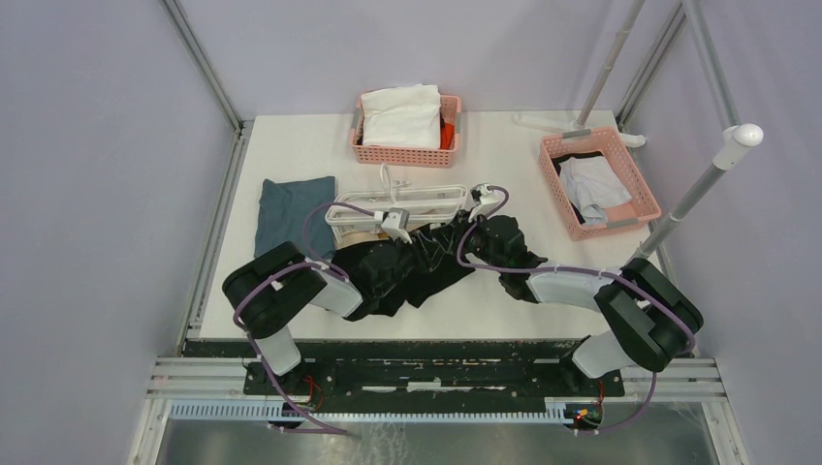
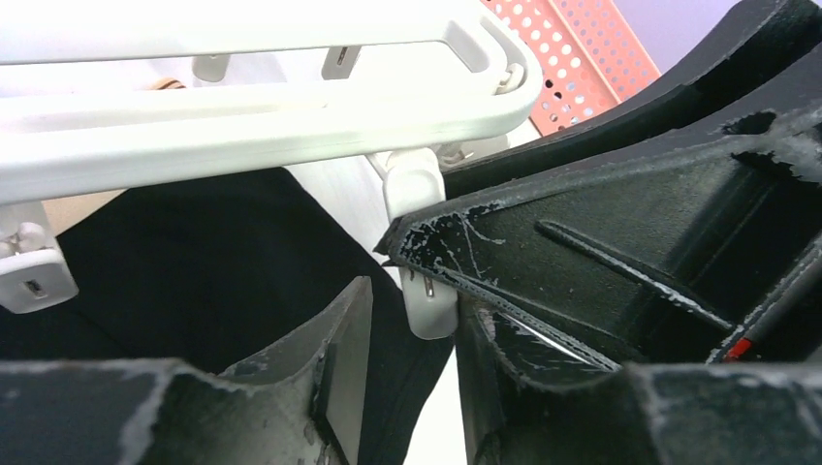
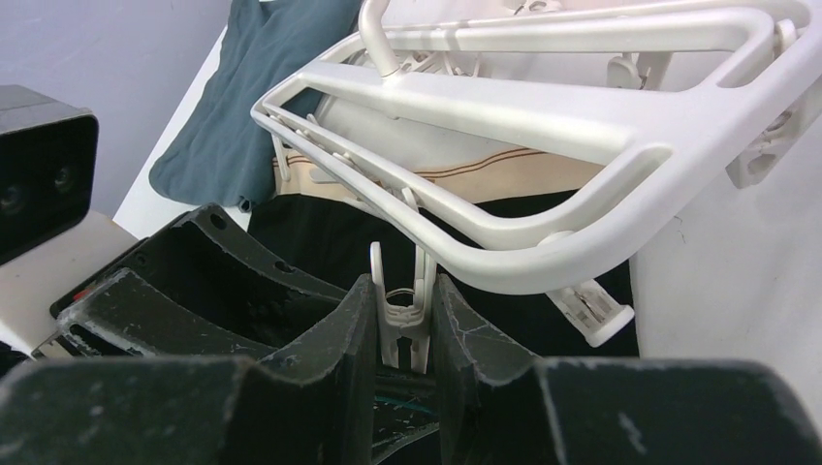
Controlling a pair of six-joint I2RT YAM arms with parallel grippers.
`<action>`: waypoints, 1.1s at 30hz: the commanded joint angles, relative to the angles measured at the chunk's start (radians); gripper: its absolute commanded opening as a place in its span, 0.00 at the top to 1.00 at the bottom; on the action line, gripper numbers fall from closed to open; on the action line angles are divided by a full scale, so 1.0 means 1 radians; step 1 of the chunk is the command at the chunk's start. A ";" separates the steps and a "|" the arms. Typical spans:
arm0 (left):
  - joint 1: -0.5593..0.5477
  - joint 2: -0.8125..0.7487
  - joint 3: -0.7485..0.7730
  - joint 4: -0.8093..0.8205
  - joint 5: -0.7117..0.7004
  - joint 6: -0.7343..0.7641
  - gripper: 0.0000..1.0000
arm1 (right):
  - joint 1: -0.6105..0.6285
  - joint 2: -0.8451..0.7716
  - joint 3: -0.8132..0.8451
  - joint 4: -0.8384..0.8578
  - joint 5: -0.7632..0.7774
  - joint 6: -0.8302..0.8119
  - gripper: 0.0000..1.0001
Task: Clip the underwear to the hanger
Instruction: Adjust the clamp on the hanger.
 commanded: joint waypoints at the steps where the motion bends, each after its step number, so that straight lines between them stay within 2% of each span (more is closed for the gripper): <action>1: -0.001 0.003 0.024 0.091 -0.059 0.000 0.60 | 0.014 -0.049 0.015 0.074 -0.025 0.021 0.87; 4: -0.001 -0.002 0.006 0.120 -0.066 0.007 0.71 | 0.016 -0.051 0.001 0.074 -0.027 0.024 0.87; 8: -0.002 0.005 -0.024 0.178 -0.046 0.028 0.96 | 0.018 -0.058 -0.026 0.075 -0.011 0.024 0.86; 11: -0.001 0.010 -0.044 0.198 -0.034 0.044 0.97 | 0.017 -0.075 -0.046 0.067 0.031 0.031 0.77; 15: -0.002 0.025 -0.068 0.238 -0.028 0.046 0.97 | 0.018 -0.106 -0.054 0.042 0.087 0.040 0.53; 18: -0.001 0.038 -0.078 0.265 -0.019 0.044 0.97 | 0.017 -0.125 -0.057 0.036 0.135 0.061 0.44; 27: -0.002 0.061 -0.079 0.285 -0.006 0.036 0.97 | 0.018 -0.140 -0.025 -0.029 0.139 0.132 0.43; 33: -0.002 0.067 -0.063 0.260 0.009 0.037 0.97 | 0.017 -0.115 0.002 -0.046 0.087 0.112 0.43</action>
